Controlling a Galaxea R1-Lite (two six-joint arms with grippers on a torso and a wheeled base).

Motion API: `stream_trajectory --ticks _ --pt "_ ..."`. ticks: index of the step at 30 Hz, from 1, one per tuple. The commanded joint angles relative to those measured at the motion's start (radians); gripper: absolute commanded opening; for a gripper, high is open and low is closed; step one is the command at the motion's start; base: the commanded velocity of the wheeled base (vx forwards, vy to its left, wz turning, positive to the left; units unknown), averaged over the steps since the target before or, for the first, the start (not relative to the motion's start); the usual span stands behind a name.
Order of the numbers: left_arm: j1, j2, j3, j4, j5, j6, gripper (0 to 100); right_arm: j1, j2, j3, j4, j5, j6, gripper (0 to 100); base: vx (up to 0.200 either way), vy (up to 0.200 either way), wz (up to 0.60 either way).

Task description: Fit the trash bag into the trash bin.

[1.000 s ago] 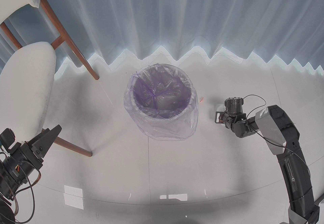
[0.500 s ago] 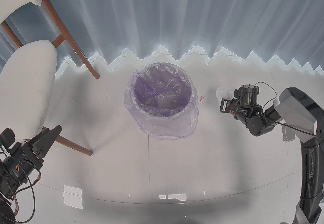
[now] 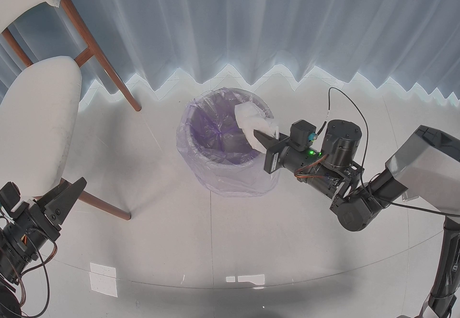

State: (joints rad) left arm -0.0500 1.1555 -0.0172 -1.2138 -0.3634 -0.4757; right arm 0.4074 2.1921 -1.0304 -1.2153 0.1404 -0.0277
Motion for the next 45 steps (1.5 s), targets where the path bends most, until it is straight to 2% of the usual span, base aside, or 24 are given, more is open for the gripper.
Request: stream_trajectory --ticks 1,7,14,15,21,39,40,45 --pt "0.009 -0.027 0.017 0.008 0.003 0.009 100 0.051 0.083 -0.131 0.0 0.011 -0.017 0 0.0 0.0 0.0" --pt "0.022 -0.059 0.016 0.037 -0.006 0.02 100 0.047 0.181 -0.241 0.003 0.008 -0.02 0 0.033 0.0 0.0" --pt "0.016 -0.154 -0.004 0.201 -0.006 0.02 100 0.047 0.204 -0.241 0.002 0.005 -0.02 0 0.2 0.0 0.0" --pt "0.016 -0.206 -0.023 0.28 -0.006 0.019 100 0.044 0.21 -0.243 0.003 0.005 -0.021 0 0.2 0.0 0.0" --pt "0.007 -0.301 -0.112 0.484 -0.011 0.017 100 0.036 0.247 -0.243 -0.001 0.004 -0.02 0 0.1 0.0 0.0" --pt "0.009 -0.326 -0.122 0.507 -0.011 0.019 100 0.024 0.339 -0.246 -0.001 -0.01 -0.037 0 0.0 0.0 0.0" --pt "0.009 -0.326 -0.122 0.507 -0.011 0.019 100 0.024 0.339 -0.246 -0.001 -0.01 -0.037 100 0.0 0.0 0.0" --pt "0.009 -0.326 -0.124 0.507 -0.011 0.02 100 0.025 0.33 -0.254 -0.009 -0.01 -0.037 100 0.0 0.0 0.0"
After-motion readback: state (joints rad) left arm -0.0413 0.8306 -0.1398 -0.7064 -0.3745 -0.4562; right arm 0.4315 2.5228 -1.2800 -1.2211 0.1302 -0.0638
